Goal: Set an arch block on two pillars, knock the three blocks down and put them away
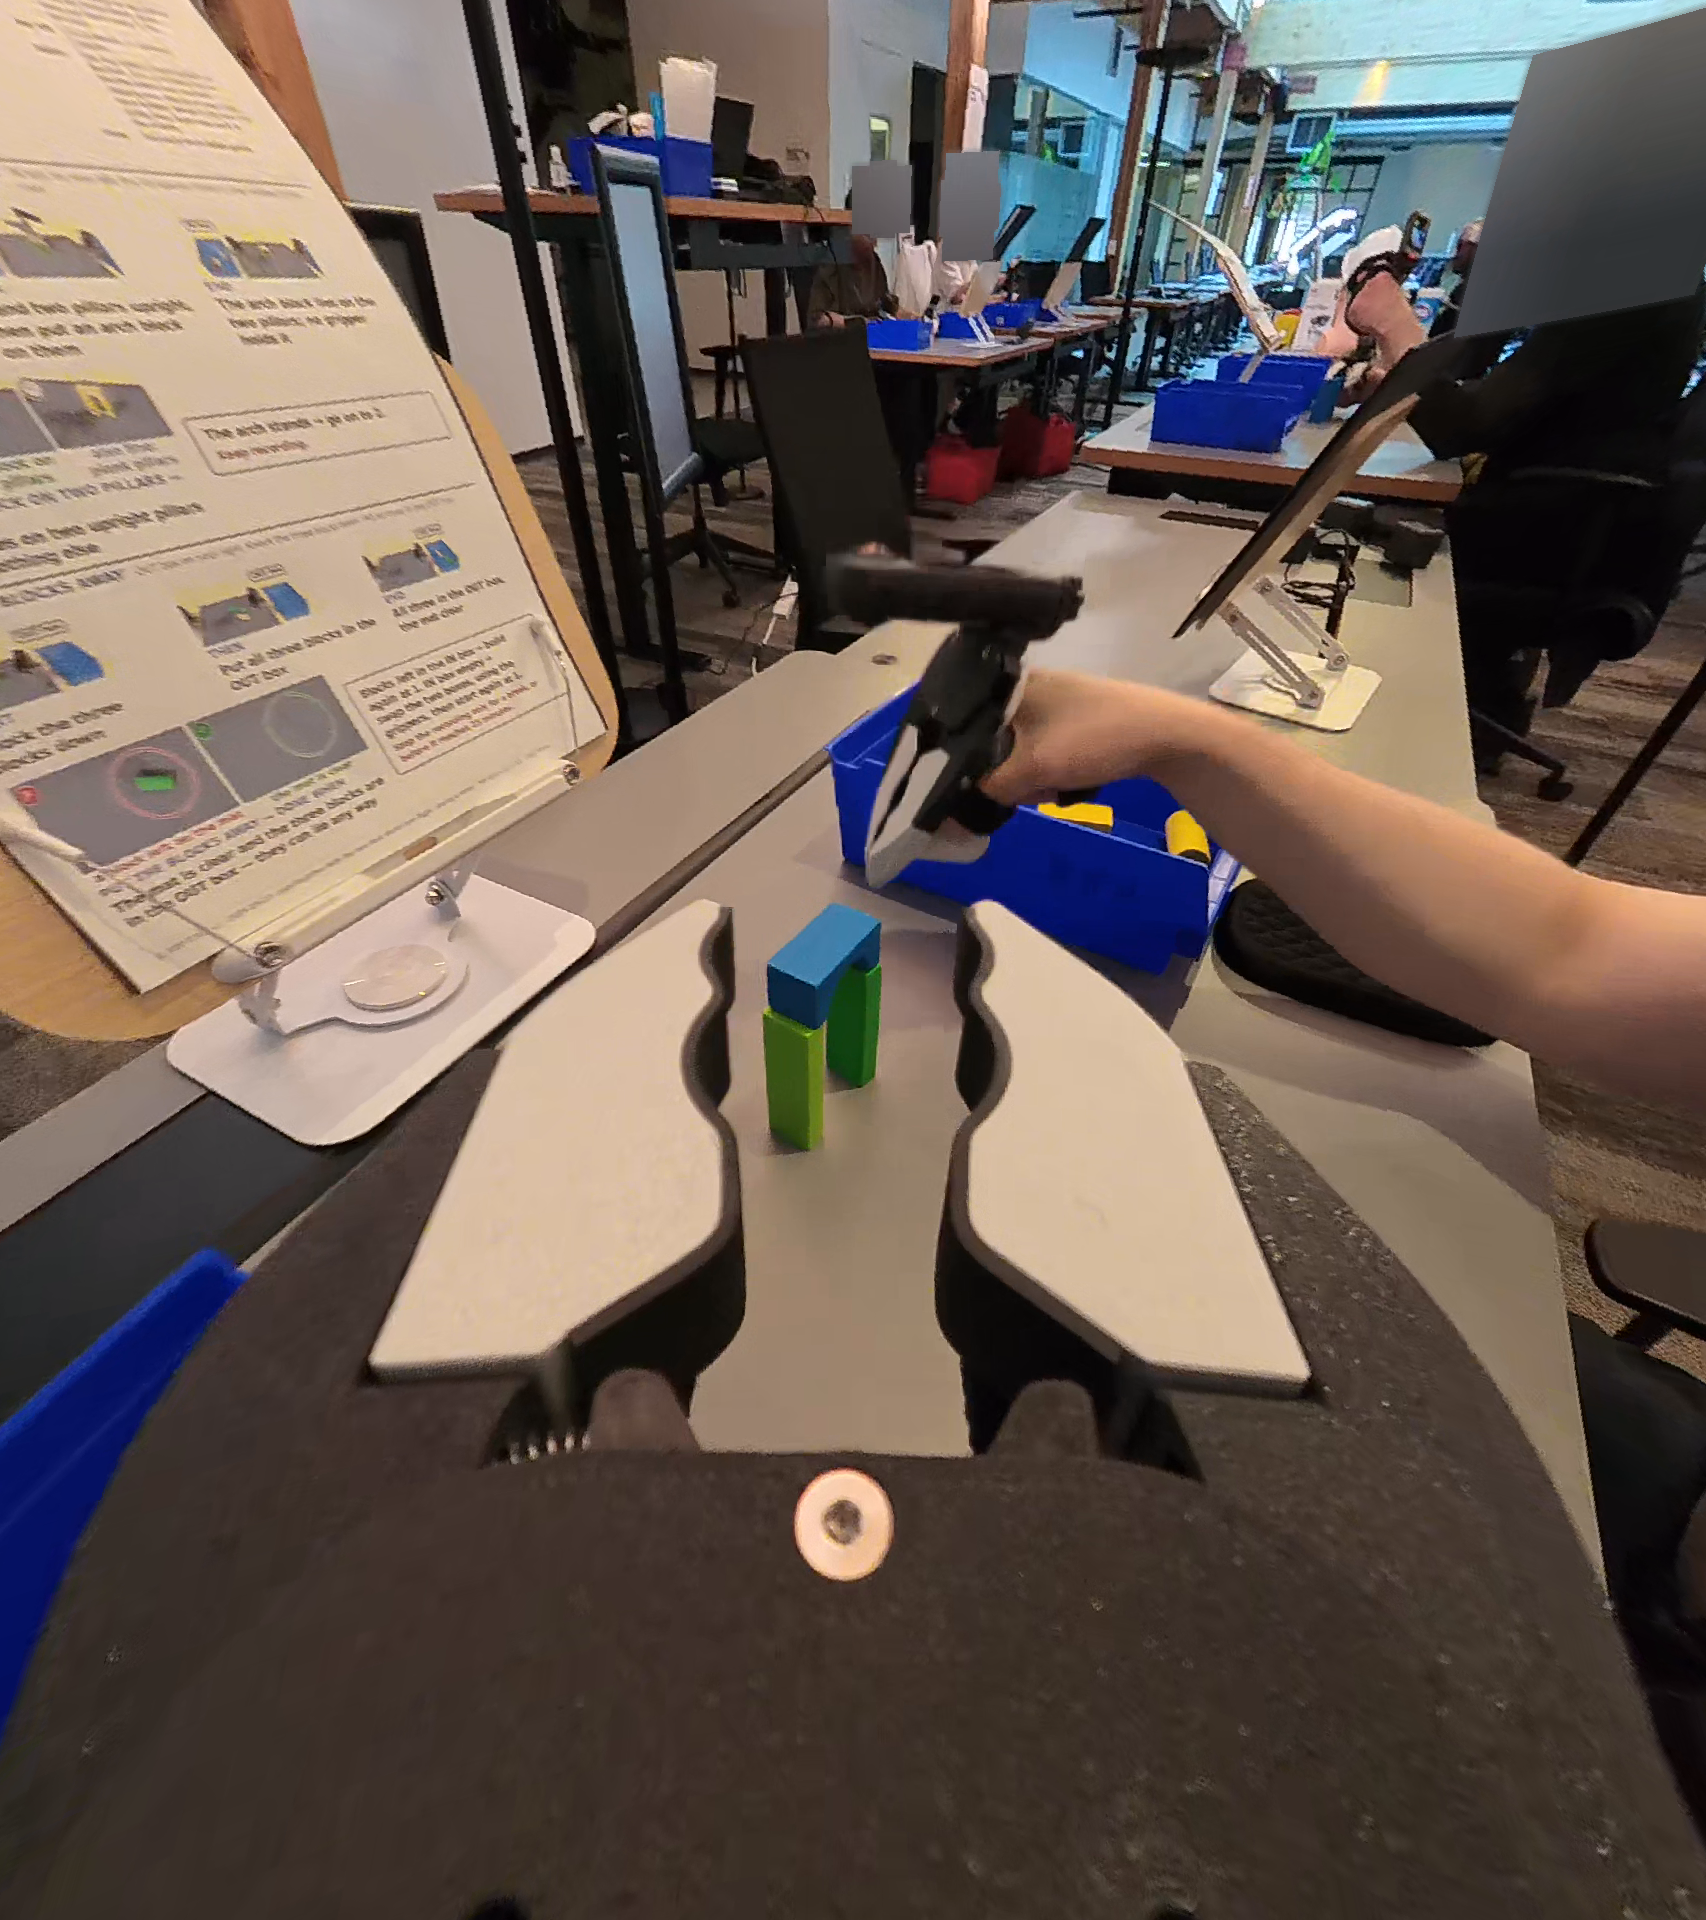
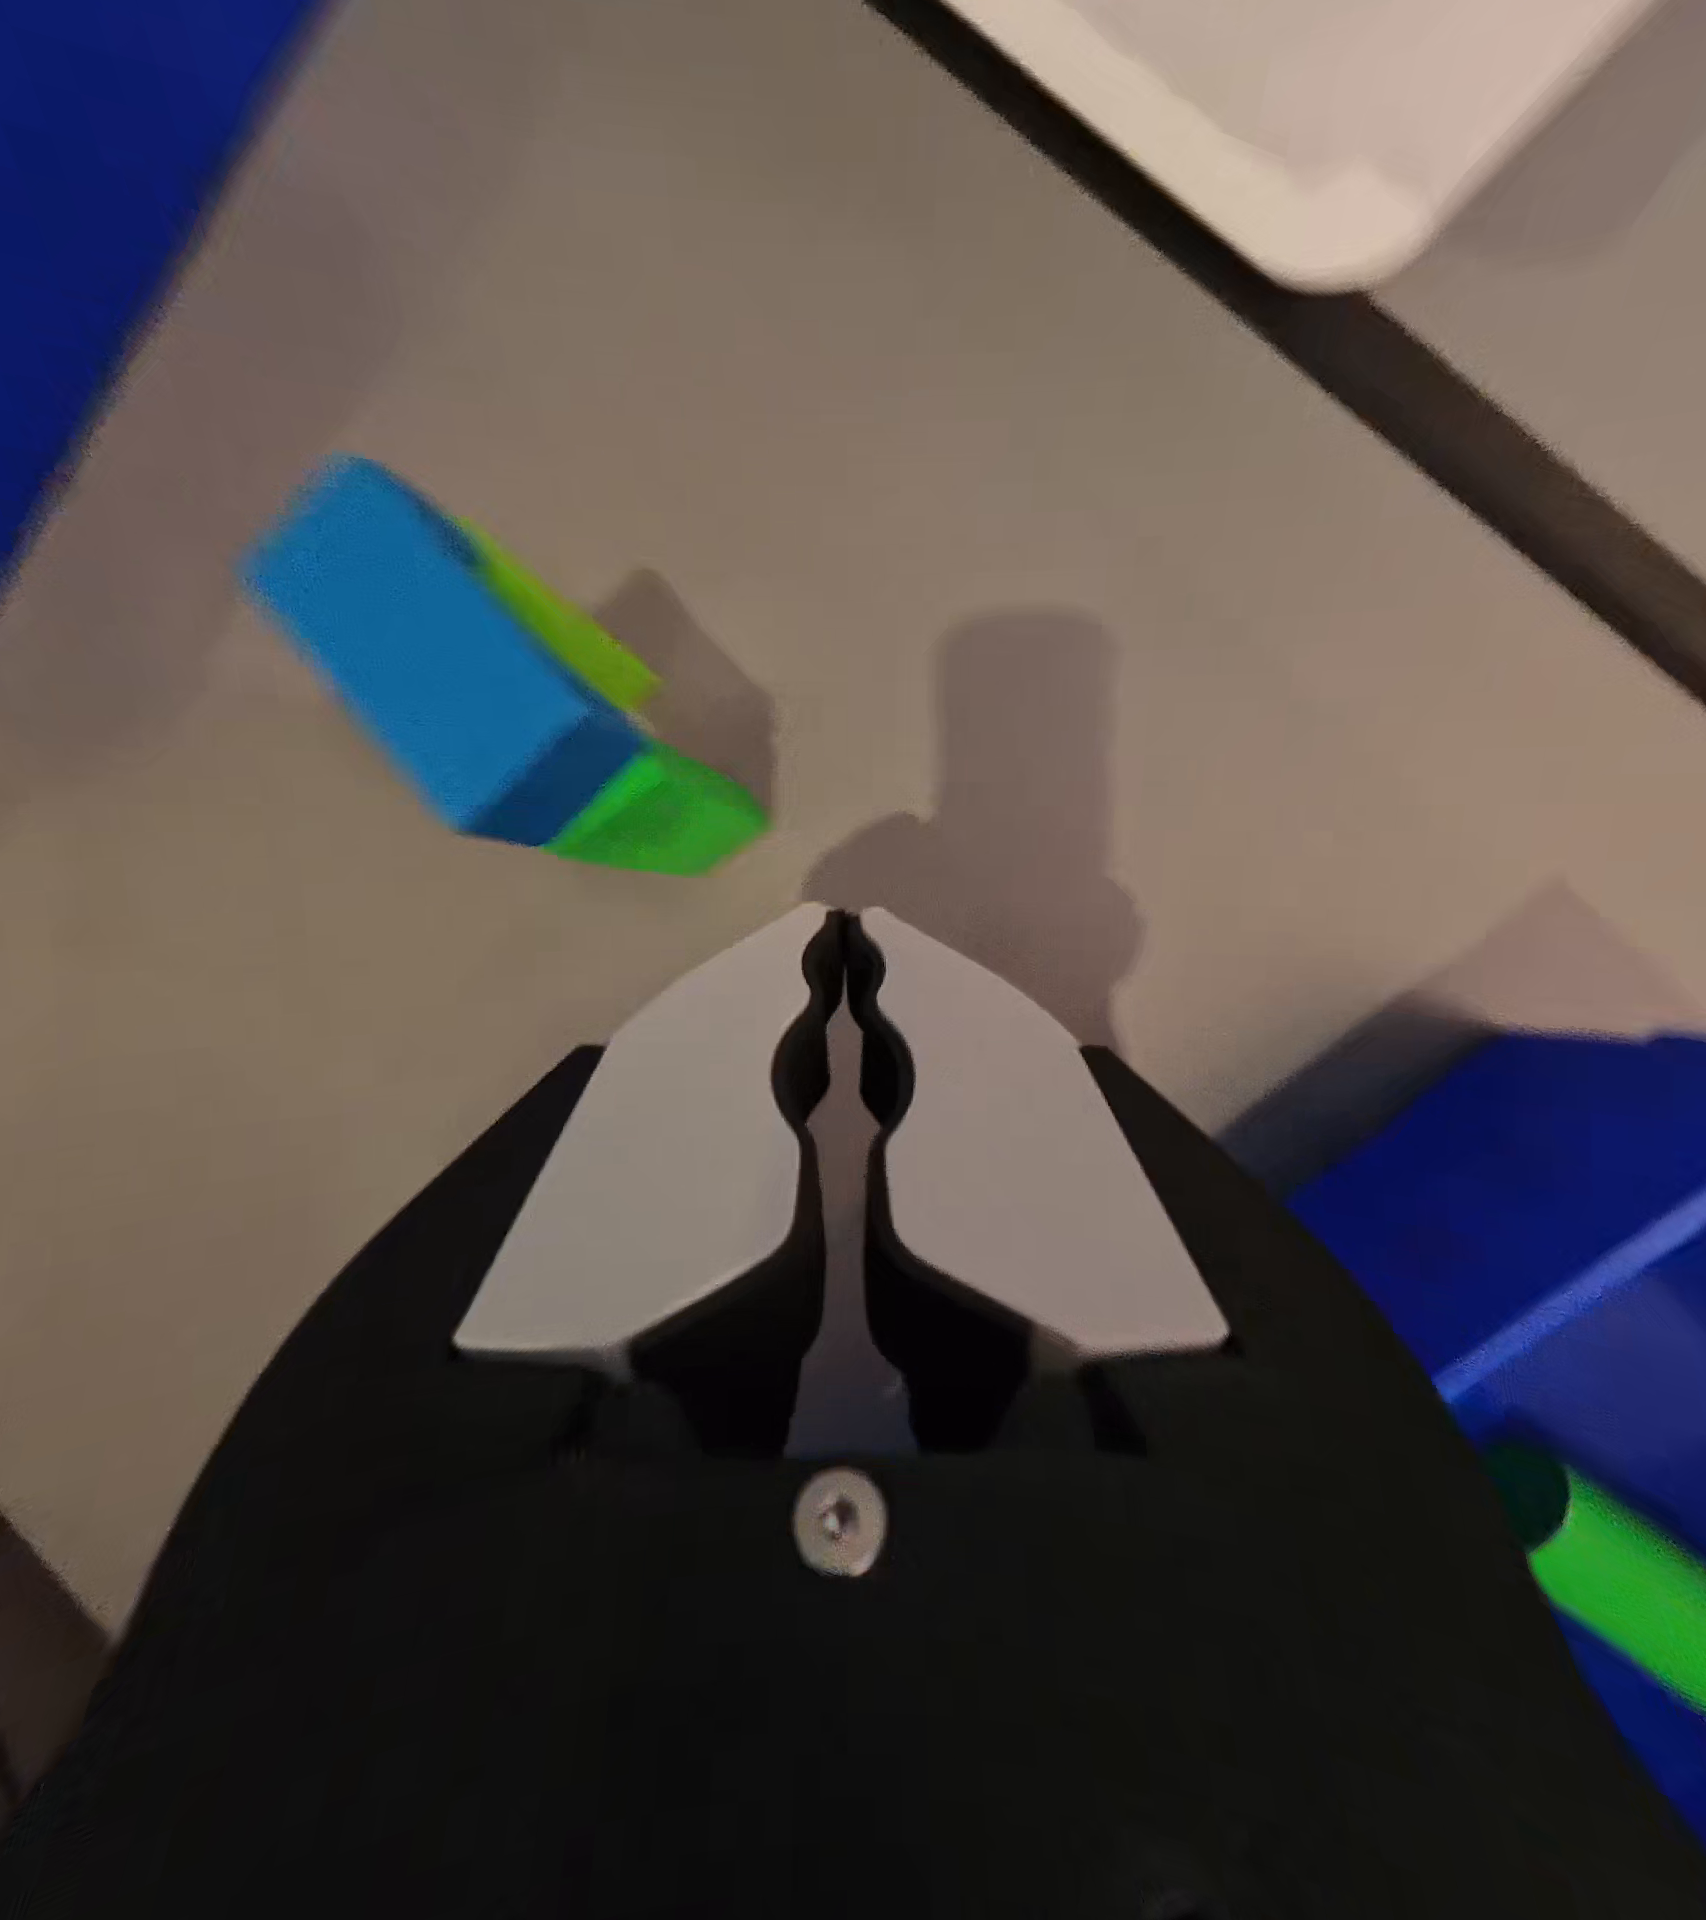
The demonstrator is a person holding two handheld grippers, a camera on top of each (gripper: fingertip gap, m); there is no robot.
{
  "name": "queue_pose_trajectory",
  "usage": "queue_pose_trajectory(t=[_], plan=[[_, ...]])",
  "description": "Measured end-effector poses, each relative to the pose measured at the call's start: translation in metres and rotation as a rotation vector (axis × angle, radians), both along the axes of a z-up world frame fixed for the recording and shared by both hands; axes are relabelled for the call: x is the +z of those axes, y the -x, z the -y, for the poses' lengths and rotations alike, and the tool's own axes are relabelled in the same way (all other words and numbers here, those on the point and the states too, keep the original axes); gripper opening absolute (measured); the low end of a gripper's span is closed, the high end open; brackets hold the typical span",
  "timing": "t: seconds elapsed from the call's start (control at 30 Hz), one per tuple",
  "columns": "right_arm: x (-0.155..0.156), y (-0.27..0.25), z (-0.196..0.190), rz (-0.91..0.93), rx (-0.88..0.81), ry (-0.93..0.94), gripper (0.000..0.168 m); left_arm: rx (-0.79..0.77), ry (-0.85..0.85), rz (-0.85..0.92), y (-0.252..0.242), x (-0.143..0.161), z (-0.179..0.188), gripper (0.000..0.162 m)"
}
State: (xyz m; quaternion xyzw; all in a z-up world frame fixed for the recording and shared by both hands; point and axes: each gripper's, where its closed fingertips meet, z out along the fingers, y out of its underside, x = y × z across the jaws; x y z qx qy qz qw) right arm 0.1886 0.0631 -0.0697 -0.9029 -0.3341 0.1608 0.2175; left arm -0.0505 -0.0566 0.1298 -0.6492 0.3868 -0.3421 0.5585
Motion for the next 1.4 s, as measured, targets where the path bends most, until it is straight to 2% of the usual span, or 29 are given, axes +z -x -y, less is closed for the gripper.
queue_pose_trajectory(t=[0.13,0.3,0.47,0.57,0.67,0.8,0.87,0.9,1.0,1.07,1.23,1.33,1.4], plan=[[-0.038,-0.016,-0.010,0.138,-0.148,0.034,0.001,0.018,-0.002,0.006,0.010,0.002,0.001,0.040],[-0.052,0.000,-0.009,0.172,-0.167,0.029,0.001,0.043,-0.013,0.015,0.021,0.006,0.002,0.040],[-0.053,0.070,-0.002,0.174,-0.023,-0.024,0.000,0.036,-0.018,0.035,0.025,0.009,0.005,0.039],[-0.055,0.107,0.004,0.236,0.075,-0.062,0.001,0.034,-0.008,0.028,0.026,0.007,0.005,0.040],[-0.038,0.125,0.006,0.220,0.112,-0.126,0.001,0.037,-0.006,0.033,0.029,0.007,0.005,0.040],[-0.009,0.130,0.020,0.104,0.219,-0.199,0.002,0.033,-0.011,0.054,0.032,0.011,0.008,0.039],[-0.001,0.133,0.036,0.014,0.346,-0.230,0.026,0.022,0.000,0.050,0.032,0.009,0.008,0.040],[-0.002,0.133,0.045,-0.018,0.415,-0.243,0.030,0.019,0.007,0.044,0.032,0.008,0.008,0.040],[-0.026,0.128,0.057,0.017,0.549,-0.292,0.040,0.030,0.021,0.016,0.030,0.002,0.005,0.040],[-0.050,0.120,0.050,0.105,0.543,-0.289,0.041,0.027,0.029,-0.010,0.026,-0.002,0.004,0.040],[-0.092,0.116,0.048,0.126,0.510,-0.115,0.040,0.036,0.074,-0.102,0.010,-0.021,-0.001,0.044],[-0.073,0.111,0.045,0.059,0.455,-0.136,0.034,0.063,0.088,-0.165,0.002,-0.032,-0.008,0.047],[-0.036,0.100,0.044,-0.017,0.394,-0.185,0.033,0.075,0.106,-0.198,-0.003,-0.039,-0.011,0.049]])
